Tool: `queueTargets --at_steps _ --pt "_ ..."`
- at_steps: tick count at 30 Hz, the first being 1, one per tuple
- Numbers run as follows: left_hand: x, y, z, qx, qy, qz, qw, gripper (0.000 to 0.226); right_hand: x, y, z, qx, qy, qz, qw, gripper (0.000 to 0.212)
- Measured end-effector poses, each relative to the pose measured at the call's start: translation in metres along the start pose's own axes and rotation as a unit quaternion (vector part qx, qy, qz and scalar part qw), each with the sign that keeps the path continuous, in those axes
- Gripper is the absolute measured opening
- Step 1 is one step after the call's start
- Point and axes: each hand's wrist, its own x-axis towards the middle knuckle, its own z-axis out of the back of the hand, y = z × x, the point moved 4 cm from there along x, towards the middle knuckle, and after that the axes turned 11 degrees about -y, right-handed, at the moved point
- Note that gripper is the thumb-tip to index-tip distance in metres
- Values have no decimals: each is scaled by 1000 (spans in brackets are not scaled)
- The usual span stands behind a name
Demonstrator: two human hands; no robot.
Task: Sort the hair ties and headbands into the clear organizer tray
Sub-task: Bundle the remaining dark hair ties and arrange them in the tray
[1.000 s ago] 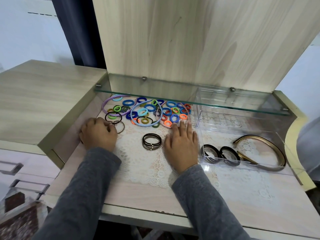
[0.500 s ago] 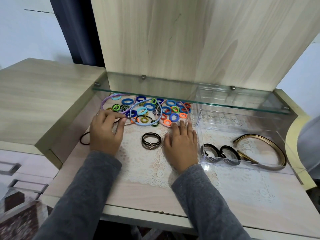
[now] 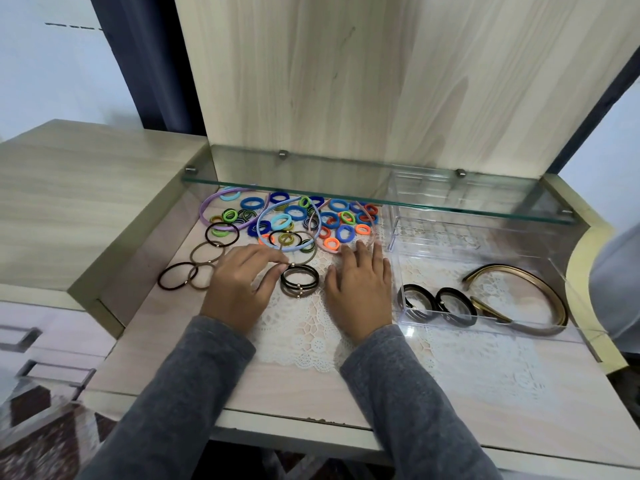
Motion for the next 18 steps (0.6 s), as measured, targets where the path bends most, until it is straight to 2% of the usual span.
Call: queueTargets --at_steps 11,18 --pt "-11 9 -7 30 102 23 994 13 0 -1 0 1 -5 4 1000 53" --pt "-11 7 -6 44 101 36 993 21 0 -2 -1 25 -24 6 999 51"
